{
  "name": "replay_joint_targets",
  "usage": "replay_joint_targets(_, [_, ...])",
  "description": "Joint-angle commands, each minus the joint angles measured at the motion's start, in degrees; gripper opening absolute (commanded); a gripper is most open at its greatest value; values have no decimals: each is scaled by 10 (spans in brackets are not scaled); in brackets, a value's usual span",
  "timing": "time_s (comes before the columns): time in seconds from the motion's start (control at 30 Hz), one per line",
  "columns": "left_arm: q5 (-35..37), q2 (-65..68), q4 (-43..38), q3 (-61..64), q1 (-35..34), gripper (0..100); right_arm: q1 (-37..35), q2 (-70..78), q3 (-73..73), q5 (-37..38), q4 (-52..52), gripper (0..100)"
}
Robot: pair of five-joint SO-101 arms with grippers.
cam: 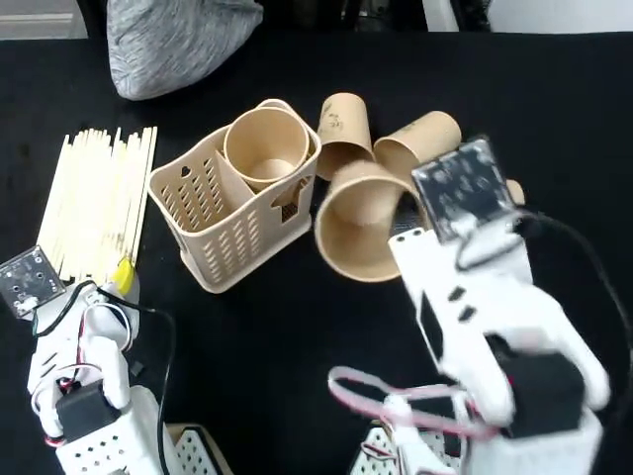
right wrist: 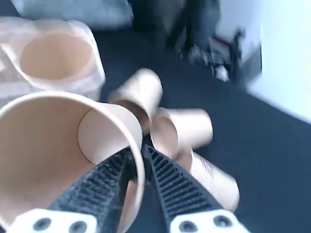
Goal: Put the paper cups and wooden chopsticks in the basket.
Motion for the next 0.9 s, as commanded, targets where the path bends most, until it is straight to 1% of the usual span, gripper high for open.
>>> replay_joint_targets(0.0, [5,-5,-13,-1,0,285,-84,44,-117,-45,4,11])
replay_joint_targets(0.1, [6,-5,-13,-1,0,285,-114,119,-172,-48,4,11])
replay_joint_targets(0.3, [6,-5,-13,-1,-1,285,-115,294,-275,-61,-10,11])
replay_joint_targets(0.4, [6,-5,-13,-1,-1,285,-116,357,-317,-61,-9,11])
replay_joint_targets(0.53, [6,-5,-13,-1,-1,285,-116,413,-362,-62,-12,11])
replay_joint_targets(0.7, [6,-5,-13,-1,-1,285,-116,454,-412,-82,-13,11])
replay_joint_targets(0.87, [6,-5,-13,-1,-1,285,-117,493,-430,-82,-36,11])
